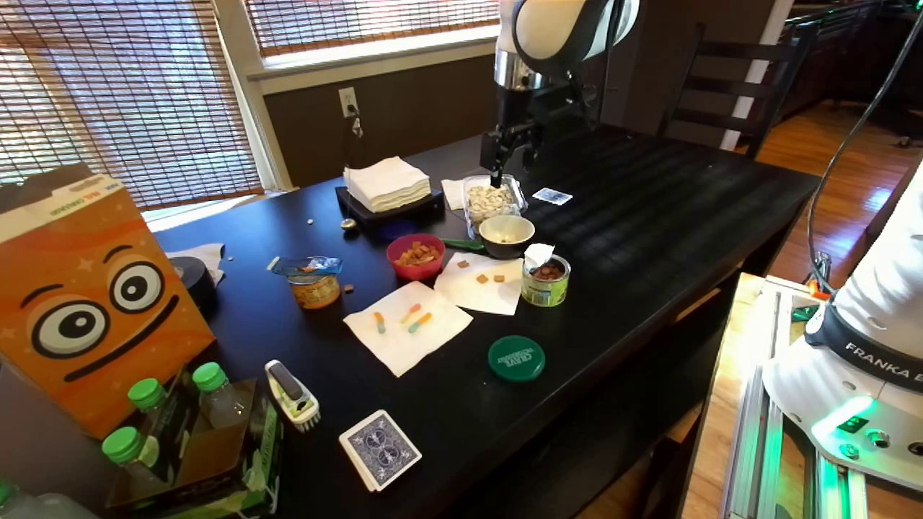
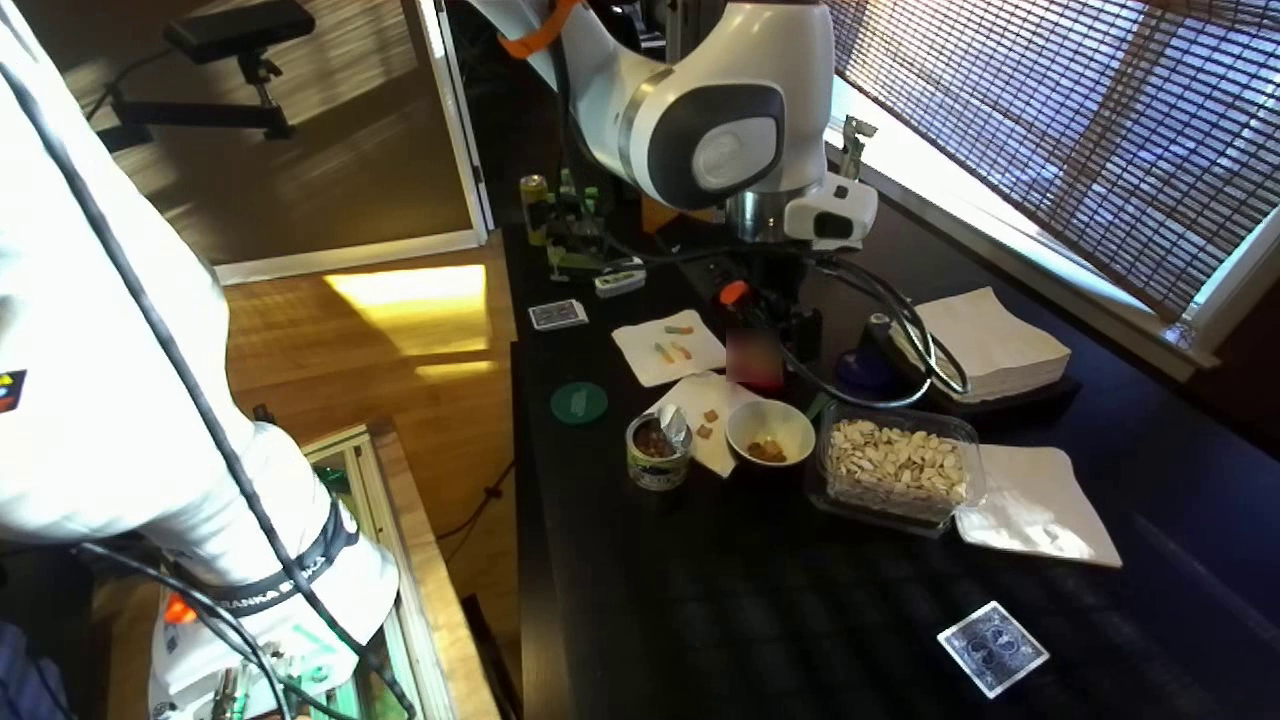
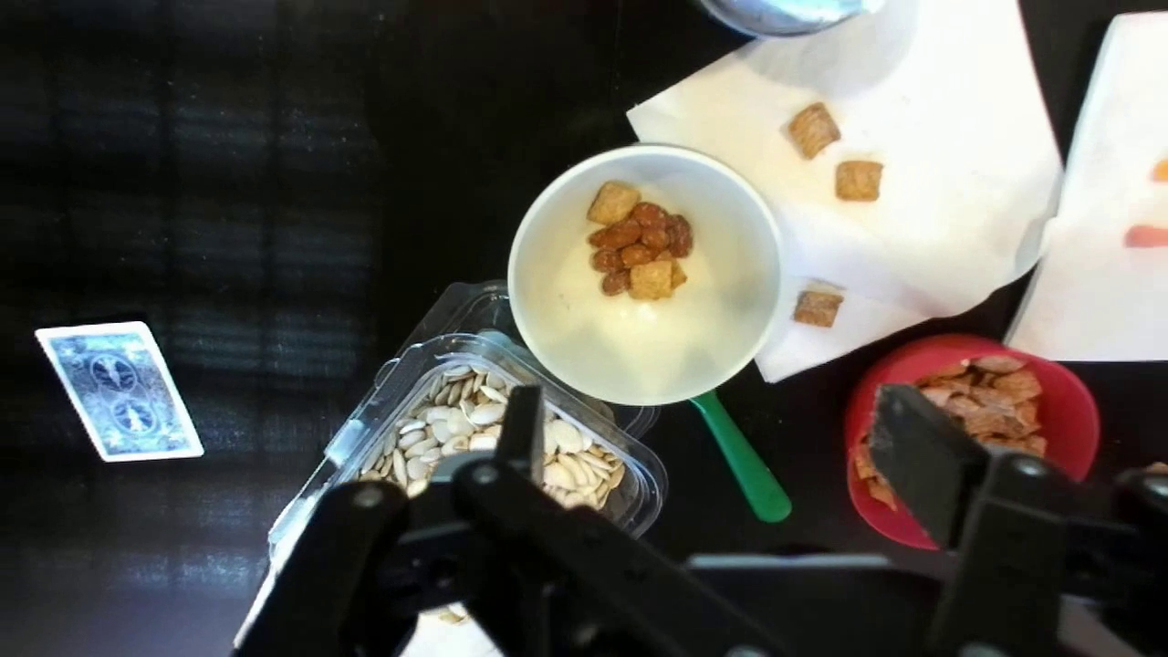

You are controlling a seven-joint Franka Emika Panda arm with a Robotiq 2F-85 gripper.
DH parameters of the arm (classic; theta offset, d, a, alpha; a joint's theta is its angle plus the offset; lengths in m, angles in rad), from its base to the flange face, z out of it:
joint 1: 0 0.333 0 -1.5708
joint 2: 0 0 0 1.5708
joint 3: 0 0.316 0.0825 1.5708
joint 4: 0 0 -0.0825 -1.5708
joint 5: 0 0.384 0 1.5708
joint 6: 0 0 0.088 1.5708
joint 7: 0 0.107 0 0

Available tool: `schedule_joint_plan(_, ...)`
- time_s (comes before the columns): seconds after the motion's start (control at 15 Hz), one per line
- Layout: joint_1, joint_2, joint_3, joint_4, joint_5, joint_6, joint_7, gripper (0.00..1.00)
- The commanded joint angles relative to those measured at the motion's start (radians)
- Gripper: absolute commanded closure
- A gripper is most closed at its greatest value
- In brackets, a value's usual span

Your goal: Take some objects out of the yellow can and put them in the bowl.

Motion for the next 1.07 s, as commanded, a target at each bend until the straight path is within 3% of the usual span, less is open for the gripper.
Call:
schedule_joint_plan(0.0,0.01,-0.147,0.008,-0.069,0.064,-0.133,-0.026,0.0)
schedule_joint_plan(0.33,0.023,-0.316,0.024,-0.168,0.088,-0.236,-0.008,0.0)
schedule_joint_plan(0.8,0.034,-0.517,0.043,-0.311,0.126,-0.255,-0.001,0.0)
schedule_joint_plan(0.93,0.031,-0.531,0.05,-0.328,0.115,-0.242,-0.006,0.0)
schedule_joint_plan(1.0,0.023,-0.478,0.048,-0.29,0.108,-0.239,-0.005,0.0)
